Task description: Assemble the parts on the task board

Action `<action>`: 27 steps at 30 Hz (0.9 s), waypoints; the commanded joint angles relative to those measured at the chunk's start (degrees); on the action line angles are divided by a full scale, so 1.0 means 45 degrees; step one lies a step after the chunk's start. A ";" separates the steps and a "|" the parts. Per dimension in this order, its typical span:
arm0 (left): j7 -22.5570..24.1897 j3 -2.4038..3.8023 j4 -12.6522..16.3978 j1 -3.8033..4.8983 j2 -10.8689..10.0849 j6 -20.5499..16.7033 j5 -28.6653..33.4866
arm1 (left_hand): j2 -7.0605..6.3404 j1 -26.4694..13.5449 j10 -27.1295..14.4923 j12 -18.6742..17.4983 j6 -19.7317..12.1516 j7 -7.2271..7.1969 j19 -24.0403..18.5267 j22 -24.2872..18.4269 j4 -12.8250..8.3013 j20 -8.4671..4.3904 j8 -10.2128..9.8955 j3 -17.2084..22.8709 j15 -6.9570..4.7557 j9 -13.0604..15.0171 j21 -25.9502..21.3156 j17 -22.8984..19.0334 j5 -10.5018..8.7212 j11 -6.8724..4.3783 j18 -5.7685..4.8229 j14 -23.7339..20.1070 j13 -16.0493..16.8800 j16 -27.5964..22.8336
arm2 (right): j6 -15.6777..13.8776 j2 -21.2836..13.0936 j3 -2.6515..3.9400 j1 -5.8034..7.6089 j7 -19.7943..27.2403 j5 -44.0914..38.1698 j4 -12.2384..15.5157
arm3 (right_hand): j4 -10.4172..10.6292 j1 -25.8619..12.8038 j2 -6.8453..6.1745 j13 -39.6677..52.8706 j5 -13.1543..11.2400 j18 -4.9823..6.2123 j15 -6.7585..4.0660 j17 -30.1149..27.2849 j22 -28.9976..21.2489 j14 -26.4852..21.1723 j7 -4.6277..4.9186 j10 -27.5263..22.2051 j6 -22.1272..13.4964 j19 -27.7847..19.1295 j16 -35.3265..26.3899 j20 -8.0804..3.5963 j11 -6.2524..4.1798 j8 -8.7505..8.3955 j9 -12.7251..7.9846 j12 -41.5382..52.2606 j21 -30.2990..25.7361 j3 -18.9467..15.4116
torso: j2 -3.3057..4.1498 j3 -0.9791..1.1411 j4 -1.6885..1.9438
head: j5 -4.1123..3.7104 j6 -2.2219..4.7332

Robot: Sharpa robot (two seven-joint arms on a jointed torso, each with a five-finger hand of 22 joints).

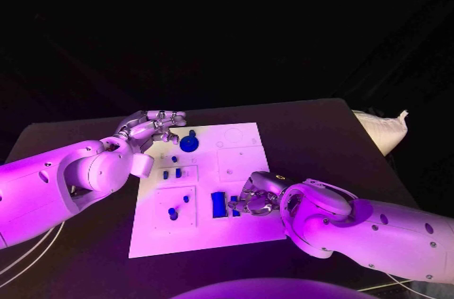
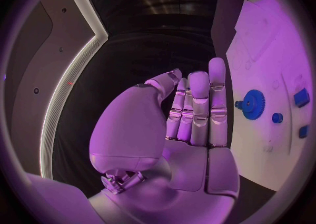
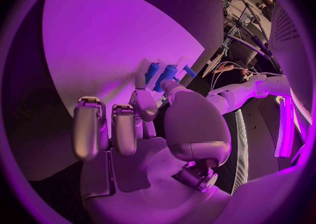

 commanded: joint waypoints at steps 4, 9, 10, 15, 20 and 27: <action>0.0044 0.0007 -0.0013 0.0005 0.0013 0.0220 -0.0130 | 0.0130 0.0022 -0.0119 0.0088 -0.0088 0.0011 0.0101 -0.0019 0.0009 -0.0023 0.0078 -0.0073 0.0039 -0.0020 -0.0057 -0.0007 0.0013 0.0007 0.0144 -0.0027 -0.0020 0.0034 | 0.0023 -0.0037 -0.0003 -0.0014 0.0070 -0.0389 0.0078 | 0.0099 -0.0038 0.0095 0.0025 -0.0205 -0.0080 -0.0110 0.1872 0.0028 0.1067 -0.0044 0.0093 0.0081 0.0160 0.0065 -0.0051 -0.0006 0.0014 0.0024 0.0073 0.0091 -0.0285 | -0.0003 0.0008 -0.0005 | 0.0002 -0.0013; 0.0043 0.0007 -0.0016 0.0005 0.0006 0.0222 -0.0132 | 0.0130 0.0022 -0.0119 0.0088 -0.0088 0.0011 0.0101 -0.0019 0.0009 -0.0023 0.0078 -0.0073 0.0039 -0.0020 -0.0057 -0.0007 0.0013 0.0007 0.0144 -0.0027 -0.0020 0.0034 | 0.0059 -0.0113 -0.0002 -0.0014 0.0129 -0.0458 0.0099 | -0.0216 0.0698 0.0172 0.0059 -0.0635 -0.0075 -0.0115 0.1879 0.0020 0.1068 -0.0045 0.0083 0.0072 0.0149 0.0065 -0.0058 -0.0007 0.0007 0.0046 0.0075 0.0077 -0.0524 | 0.0005 0.0006 -0.0005 | -0.0005 -0.0021; 0.0043 0.0007 -0.0018 0.0005 0.0004 0.0222 -0.0132 | 0.0130 0.0022 -0.0119 0.0088 -0.0088 0.0011 0.0101 -0.0019 0.0009 -0.0023 0.0078 -0.0073 0.0039 -0.0020 -0.0057 -0.0007 0.0013 0.0007 0.0144 -0.0027 -0.0020 0.0034 | 0.0097 -0.0127 -0.0002 -0.0014 0.0150 -0.0463 0.0100 | -0.0463 0.1087 0.0169 0.0059 -0.1063 -0.0070 -0.0115 0.1867 0.0007 0.1065 -0.0035 0.0070 0.0062 0.0140 0.0056 -0.0064 -0.0003 0.0004 0.0054 0.0057 0.0065 -0.0541 | 0.0003 0.0004 -0.0004 | -0.0005 -0.0024; 0.0037 0.0007 -0.0023 0.0005 0.0002 0.0235 -0.0133 | 0.0130 0.0022 -0.0119 0.0088 -0.0088 0.0011 0.0101 -0.0019 0.0009 -0.0023 0.0078 -0.0073 0.0039 -0.0020 -0.0057 -0.0007 0.0013 0.0007 0.0144 -0.0027 -0.0020 0.0034 | 0.0321 -0.0164 -0.0002 -0.0015 0.0248 -0.0471 0.0090 | -0.1532 0.2683 0.0153 0.0015 -0.3588 -0.0056 -0.0105 0.1807 -0.0063 0.1049 -0.0018 -0.0018 -0.0014 0.0093 0.0008 -0.0055 0.0005 -0.0032 0.0072 -0.0099 -0.0003 -0.0479 | 0.0010 0.0003 0.0001 | -0.0007 -0.0047; 0.0040 0.0007 -0.0031 0.0005 0.0008 0.0237 -0.0133 | 0.0133 0.0023 -0.0129 0.0091 -0.0097 0.0016 0.0104 -0.0021 0.0010 -0.0022 0.0078 -0.0076 0.0041 -0.0022 -0.0060 -0.0019 0.0013 0.0010 0.0144 -0.0029 -0.0022 0.0031 | 0.0445 -0.0147 -0.0003 -0.0017 0.0270 -0.0633 -0.0019 | -0.1910 0.3213 0.0214 0.0029 -0.4145 -0.0058 -0.0100 0.1818 -0.0044 0.1051 -0.0024 -0.0029 -0.0004 0.0089 0.0009 -0.0044 0.0002 -0.0042 0.0068 -0.0102 0.0000 -0.0480 | 0.0000 0.0003 -0.0001 | -0.0001 -0.0051; 0.0037 0.0007 -0.0031 0.0005 0.0018 0.0234 -0.0133 | 0.0133 0.0023 -0.0129 0.0091 -0.0097 0.0016 0.0104 -0.0021 0.0010 -0.0022 0.0078 -0.0076 0.0041 -0.0022 -0.0060 -0.0019 0.0013 0.0010 0.0144 -0.0029 -0.0022 0.0031 | 0.0494 -0.0022 -0.0004 -0.0018 0.0262 -0.0799 -0.0273 | -0.1975 0.3309 0.0272 0.0060 -0.4212 -0.0064 -0.0100 0.1844 -0.0016 0.1057 -0.0029 -0.0015 0.0013 0.0097 0.0024 -0.0043 -0.0002 -0.0040 0.0066 -0.0054 0.0016 -0.0477 | 0.0005 -0.0003 0.0015 | 0.0001 -0.0071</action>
